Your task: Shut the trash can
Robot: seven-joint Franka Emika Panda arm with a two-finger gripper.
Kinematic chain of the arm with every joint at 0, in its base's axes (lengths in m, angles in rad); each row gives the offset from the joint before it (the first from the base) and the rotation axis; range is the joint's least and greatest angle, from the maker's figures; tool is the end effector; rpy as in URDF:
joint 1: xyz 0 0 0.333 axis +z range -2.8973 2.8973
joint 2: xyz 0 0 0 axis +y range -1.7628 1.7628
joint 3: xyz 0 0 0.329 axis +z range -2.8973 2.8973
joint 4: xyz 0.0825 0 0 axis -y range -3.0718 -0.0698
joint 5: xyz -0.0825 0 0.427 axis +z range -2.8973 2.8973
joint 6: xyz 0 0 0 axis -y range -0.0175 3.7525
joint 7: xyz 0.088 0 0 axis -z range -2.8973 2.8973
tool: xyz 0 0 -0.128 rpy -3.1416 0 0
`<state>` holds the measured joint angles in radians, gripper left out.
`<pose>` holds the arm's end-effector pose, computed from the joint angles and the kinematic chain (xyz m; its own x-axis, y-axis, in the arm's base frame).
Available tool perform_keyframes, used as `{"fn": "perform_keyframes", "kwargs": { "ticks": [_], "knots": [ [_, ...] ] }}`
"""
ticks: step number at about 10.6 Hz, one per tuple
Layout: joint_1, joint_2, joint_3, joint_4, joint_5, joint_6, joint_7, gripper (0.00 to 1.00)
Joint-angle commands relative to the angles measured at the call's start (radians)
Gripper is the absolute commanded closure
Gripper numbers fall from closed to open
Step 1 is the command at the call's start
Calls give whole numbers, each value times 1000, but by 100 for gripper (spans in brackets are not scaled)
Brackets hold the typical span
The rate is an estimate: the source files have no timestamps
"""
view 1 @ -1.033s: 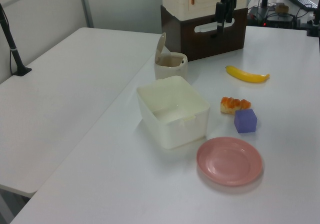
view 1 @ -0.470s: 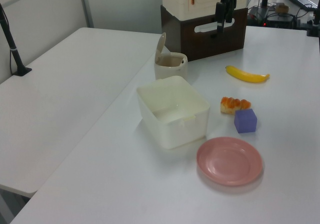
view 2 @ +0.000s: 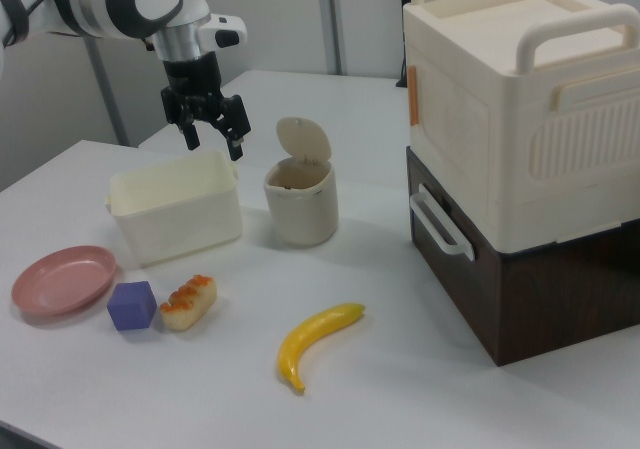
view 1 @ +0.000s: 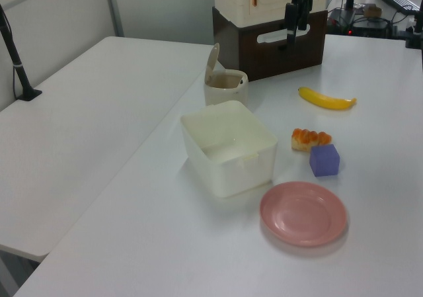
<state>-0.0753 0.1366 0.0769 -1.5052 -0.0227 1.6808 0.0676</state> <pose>0.6511 -0.0046 0.5755 0.9971 -0.0646 0.0401 -0.0650 -0.9978 0.0095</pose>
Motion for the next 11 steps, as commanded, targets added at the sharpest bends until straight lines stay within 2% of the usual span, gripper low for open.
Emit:
{"fn": "perform_keyframes", "kwargs": {
  "ticks": [1,6,7,11],
  "knots": [
    [3,-19,-2,-10,12,-23,-15,0],
    [-1,-20,-3,-16,13,-23,-44,1],
    [0,-19,-3,-18,13,-35,-69,14],
    [3,-3,-3,-12,24,-49,-75,84]
  ]
}}
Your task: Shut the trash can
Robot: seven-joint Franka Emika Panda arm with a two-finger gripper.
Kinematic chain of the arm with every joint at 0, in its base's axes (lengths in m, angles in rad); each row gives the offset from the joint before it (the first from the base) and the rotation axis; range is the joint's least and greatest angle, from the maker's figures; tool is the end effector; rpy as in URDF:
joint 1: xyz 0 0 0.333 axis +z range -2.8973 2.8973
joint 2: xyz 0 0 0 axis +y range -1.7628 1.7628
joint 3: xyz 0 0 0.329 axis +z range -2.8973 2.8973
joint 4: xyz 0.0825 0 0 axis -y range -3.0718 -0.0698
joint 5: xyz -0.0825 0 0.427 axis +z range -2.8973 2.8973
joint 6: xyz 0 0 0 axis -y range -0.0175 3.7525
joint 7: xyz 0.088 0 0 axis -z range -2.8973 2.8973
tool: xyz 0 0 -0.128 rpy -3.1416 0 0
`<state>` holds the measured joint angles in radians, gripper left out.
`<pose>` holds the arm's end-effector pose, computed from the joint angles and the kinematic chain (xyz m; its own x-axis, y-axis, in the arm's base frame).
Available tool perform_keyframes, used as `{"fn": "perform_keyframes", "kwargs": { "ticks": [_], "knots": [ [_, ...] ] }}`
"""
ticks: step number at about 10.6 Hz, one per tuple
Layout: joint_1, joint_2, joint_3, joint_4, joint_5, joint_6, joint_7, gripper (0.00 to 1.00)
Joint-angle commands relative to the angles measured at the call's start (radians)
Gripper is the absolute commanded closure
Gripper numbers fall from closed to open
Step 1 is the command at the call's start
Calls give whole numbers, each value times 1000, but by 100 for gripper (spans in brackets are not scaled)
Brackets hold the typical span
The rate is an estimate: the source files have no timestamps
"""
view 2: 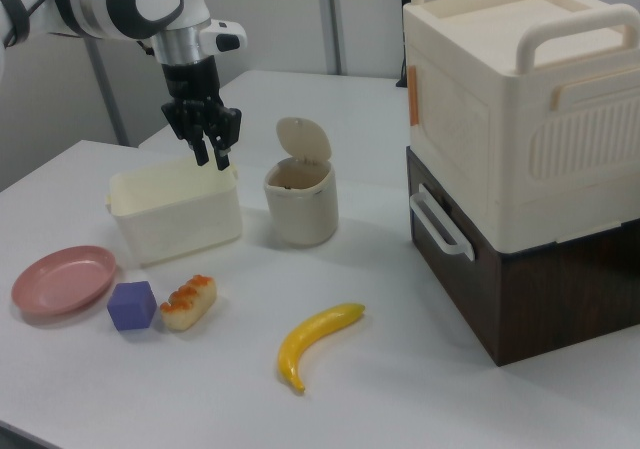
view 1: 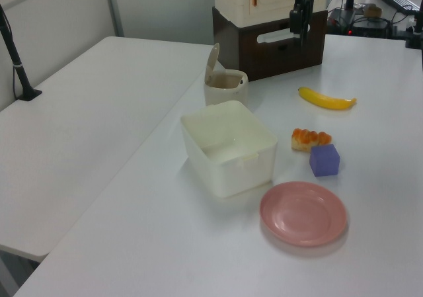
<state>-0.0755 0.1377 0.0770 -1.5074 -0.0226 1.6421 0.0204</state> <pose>0.6464 -0.0047 0.5701 0.9998 -0.0180 -0.0024 -0.0180 -0.9998 0.0120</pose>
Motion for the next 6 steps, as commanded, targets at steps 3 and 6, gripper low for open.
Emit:
{"fn": "perform_keyframes", "kwargs": {
  "ticks": [3,6],
  "knots": [
    [23,43,-8,-7,27,132,-27,100],
    [34,133,-9,-5,49,426,-11,100]
  ]
}}
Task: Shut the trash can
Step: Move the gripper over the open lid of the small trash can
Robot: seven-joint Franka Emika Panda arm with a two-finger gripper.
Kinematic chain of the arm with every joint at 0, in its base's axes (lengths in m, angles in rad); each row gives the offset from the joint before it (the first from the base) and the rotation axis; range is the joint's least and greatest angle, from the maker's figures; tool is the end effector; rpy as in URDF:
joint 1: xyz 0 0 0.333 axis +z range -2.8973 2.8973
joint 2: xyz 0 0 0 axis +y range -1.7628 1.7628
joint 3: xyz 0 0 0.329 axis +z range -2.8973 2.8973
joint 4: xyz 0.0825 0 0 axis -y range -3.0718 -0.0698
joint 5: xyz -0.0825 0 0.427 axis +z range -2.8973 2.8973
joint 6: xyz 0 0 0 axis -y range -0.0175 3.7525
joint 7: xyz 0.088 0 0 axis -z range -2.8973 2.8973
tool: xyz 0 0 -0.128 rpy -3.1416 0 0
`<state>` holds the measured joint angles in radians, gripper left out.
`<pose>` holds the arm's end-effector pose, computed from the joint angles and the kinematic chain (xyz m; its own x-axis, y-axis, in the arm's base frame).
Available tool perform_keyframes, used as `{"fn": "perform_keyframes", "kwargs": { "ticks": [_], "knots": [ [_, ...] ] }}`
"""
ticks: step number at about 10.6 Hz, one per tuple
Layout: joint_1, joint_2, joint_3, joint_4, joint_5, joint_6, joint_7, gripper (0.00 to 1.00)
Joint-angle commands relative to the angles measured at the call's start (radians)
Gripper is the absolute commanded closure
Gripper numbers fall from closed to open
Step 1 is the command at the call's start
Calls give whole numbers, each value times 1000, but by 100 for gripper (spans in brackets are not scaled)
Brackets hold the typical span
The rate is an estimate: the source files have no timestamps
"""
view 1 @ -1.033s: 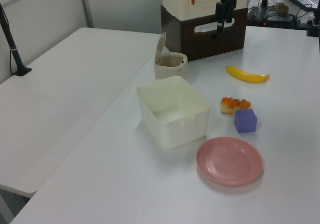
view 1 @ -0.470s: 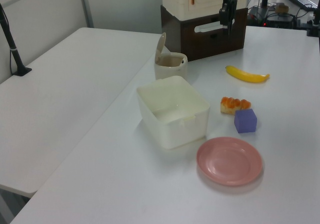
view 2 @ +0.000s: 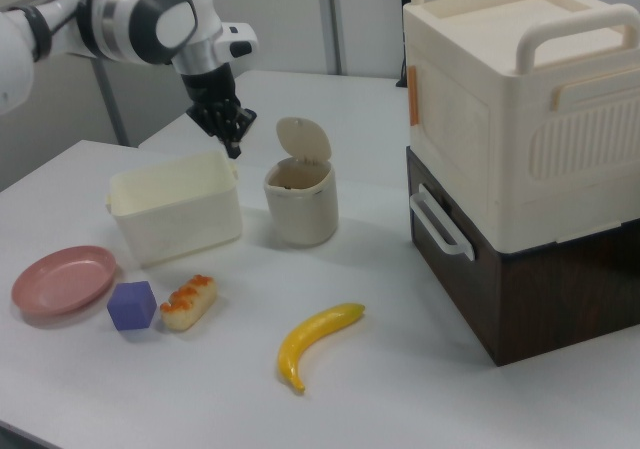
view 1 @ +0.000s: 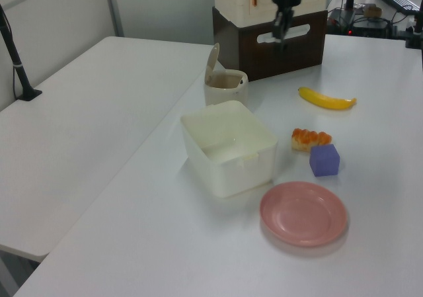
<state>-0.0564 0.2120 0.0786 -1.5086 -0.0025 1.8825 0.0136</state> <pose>0.6917 0.0104 0.5434 0.9868 0.0047 0.1616 0.0074 -0.9998 -0.0162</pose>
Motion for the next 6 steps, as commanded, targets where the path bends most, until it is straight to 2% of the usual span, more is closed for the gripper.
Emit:
{"fn": "perform_keyframes", "kwargs": {
  "ticks": [1,3,6],
  "knots": [
    [17,94,-11,8,32,292,9,100],
    [23,173,-13,76,29,471,87,100],
    [24,205,-14,88,26,703,136,100]
  ]
}}
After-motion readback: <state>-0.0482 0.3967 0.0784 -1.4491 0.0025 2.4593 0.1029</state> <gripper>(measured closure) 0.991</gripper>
